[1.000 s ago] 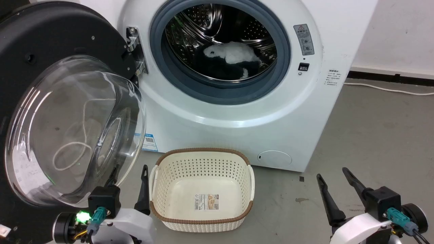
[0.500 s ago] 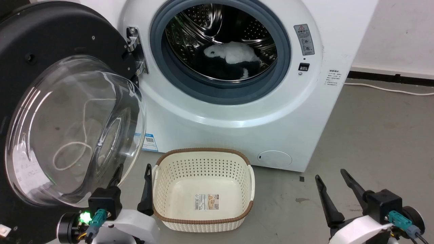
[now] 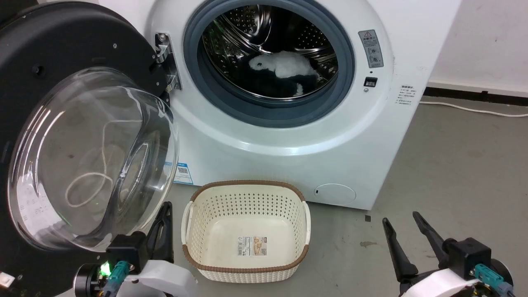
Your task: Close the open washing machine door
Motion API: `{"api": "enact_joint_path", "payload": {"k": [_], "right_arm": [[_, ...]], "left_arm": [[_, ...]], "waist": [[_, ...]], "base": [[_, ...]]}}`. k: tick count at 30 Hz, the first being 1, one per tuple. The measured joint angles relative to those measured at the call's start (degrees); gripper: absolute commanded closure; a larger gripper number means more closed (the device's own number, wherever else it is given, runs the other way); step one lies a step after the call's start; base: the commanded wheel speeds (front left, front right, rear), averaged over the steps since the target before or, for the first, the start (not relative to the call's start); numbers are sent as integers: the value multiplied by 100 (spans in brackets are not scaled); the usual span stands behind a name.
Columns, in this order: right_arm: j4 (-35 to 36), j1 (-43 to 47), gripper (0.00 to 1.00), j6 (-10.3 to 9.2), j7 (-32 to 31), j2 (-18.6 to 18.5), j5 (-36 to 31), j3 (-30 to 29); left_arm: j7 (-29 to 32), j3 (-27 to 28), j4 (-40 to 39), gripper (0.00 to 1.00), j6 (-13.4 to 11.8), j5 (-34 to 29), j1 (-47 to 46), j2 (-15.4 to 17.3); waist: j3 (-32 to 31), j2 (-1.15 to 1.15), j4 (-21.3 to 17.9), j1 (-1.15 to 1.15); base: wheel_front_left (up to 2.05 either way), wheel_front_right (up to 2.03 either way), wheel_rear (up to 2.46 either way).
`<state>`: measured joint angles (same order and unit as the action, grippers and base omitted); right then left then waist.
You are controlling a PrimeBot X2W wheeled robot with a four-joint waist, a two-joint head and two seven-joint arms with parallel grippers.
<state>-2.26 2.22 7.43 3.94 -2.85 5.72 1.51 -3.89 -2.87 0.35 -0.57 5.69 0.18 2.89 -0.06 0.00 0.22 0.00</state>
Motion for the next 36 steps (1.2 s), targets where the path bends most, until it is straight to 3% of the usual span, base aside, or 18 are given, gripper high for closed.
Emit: {"api": "enact_joint_path", "payload": {"k": [11,18,23,30,36], "right_arm": [[-71,35,0,0,131,0,193,29],[-142,110,0,0,221,0,287,47],[-203,138,0,0,276,0,377,54],[-276,154,0,0,350,0,505,51],[-290,169,0,0,422,0,519,25]], "left_arm": [[-129,359,-917,100,-88,447,-33,-7],[-225,1157,-1639,100,-288,634,-263,-8],[-281,1987,-1809,100,-297,809,-410,-8],[-372,3172,-1405,100,-34,965,-576,25],[-270,3384,-313,100,132,959,-616,688]], "waist": [[-6,0,166,0],[-22,0,385,0],[-39,0,582,0],[-39,0,839,-1],[168,0,975,0]], "base": [[0,0,0],[0,0,0],[0,0,0],[0,0,0],[0,0,0]]}}
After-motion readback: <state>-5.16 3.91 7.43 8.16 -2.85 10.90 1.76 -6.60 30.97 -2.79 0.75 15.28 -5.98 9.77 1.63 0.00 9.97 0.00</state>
